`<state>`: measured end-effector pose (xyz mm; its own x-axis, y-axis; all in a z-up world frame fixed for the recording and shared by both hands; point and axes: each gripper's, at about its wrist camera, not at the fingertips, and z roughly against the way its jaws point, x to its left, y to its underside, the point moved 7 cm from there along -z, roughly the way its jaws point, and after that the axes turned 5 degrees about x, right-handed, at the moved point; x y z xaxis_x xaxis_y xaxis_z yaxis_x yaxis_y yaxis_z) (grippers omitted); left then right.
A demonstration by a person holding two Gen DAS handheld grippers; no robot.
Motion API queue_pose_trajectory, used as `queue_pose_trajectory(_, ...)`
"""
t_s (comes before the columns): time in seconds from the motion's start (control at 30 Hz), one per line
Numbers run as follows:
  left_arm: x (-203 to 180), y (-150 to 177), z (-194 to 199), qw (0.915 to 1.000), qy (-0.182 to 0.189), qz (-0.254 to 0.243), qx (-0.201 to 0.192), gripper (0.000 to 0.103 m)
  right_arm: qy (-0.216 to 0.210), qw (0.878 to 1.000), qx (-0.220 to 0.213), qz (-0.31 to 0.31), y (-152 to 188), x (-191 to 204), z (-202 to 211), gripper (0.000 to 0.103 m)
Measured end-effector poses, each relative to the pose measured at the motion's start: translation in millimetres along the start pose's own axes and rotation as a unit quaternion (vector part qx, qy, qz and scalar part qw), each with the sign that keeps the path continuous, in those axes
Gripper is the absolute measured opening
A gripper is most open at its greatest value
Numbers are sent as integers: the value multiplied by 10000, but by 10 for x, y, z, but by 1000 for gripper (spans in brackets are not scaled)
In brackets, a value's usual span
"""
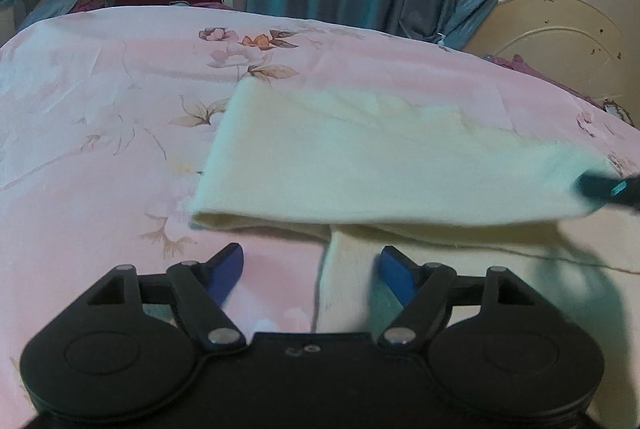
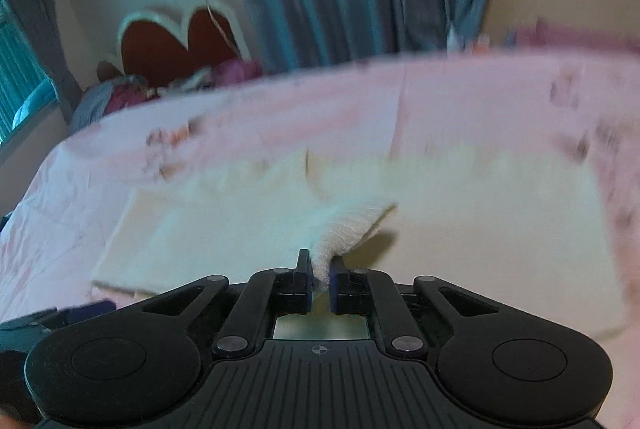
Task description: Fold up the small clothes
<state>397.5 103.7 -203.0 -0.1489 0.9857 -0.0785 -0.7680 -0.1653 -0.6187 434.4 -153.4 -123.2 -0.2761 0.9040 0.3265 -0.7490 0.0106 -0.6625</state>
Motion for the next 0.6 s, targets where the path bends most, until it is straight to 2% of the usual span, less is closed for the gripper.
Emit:
queue_pose_trajectory(0.1,11,-48,-47,10000,-49,28,-68,71,244,9995,-200,38,-145,-220,173,7)
queue_pose_trajectory(0.23,14,-98,-76,9998,-114,-8,-162,65,571,9983,-96,-62,-96,-619,244,7)
queue_pose_trajectory(0.33,9,-119,-66,9995,-70,-63,-288,47,840,9962,71,-215,17,-922,238,7)
queue_pose_trajectory(0.4,-21,-118,-51,9993,44,-132,-343,28,949,9948,167,-327,111,-1069,220,7)
queue_pose_trajectory(0.47,-80,-106,-40,9989,127,-272,-366,17,1049,9933,248,-419,198,-1193,218,7)
queue_pose_trajectory(0.6,-116,-86,-18,9981,149,-427,-408,13,1150,9912,406,-523,336,-1335,226,7)
